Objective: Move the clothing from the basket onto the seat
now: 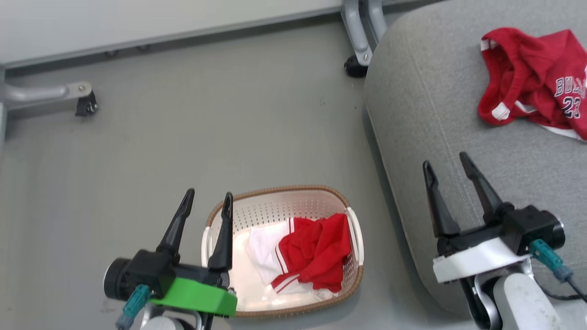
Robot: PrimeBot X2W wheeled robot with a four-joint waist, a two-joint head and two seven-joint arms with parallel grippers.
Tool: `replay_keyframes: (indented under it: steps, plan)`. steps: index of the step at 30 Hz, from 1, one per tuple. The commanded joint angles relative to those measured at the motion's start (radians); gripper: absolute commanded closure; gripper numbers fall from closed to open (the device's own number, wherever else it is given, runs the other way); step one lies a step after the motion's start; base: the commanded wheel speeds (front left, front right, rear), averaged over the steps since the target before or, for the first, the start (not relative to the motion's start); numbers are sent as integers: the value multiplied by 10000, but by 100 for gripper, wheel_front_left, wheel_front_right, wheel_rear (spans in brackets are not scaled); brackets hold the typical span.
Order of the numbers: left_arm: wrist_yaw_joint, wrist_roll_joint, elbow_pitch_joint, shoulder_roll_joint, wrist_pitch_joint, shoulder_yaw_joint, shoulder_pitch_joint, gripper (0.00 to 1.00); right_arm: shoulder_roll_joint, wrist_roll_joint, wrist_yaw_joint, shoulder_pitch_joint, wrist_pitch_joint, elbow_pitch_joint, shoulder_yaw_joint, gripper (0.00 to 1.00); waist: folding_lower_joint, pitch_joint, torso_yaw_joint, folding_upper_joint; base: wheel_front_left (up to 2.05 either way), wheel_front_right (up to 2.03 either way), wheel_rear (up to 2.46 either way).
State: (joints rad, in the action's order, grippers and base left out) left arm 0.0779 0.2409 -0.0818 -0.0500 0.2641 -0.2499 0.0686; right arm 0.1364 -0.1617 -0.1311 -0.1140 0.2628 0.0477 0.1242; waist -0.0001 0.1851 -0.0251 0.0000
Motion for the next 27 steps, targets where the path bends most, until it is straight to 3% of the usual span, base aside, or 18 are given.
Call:
replay_keyframes:
  steps: [1,10,27]
  plan:
    - [-11,22,84,-12,3,116,-343,0,-52,89,8,270,31,6,41,0,1,-755,-101,0,0,0,0]
    - [-421,288,727,-12,3,732,-1634,0,-220,145,6,1093,31,20,206,0,1,-1525,-298,0,0,0,0]
    - [-355,311,853,-13,3,1188,-2262,0,-284,78,6,1497,31,78,130,0,1,-1829,-352,0,0,0,0]
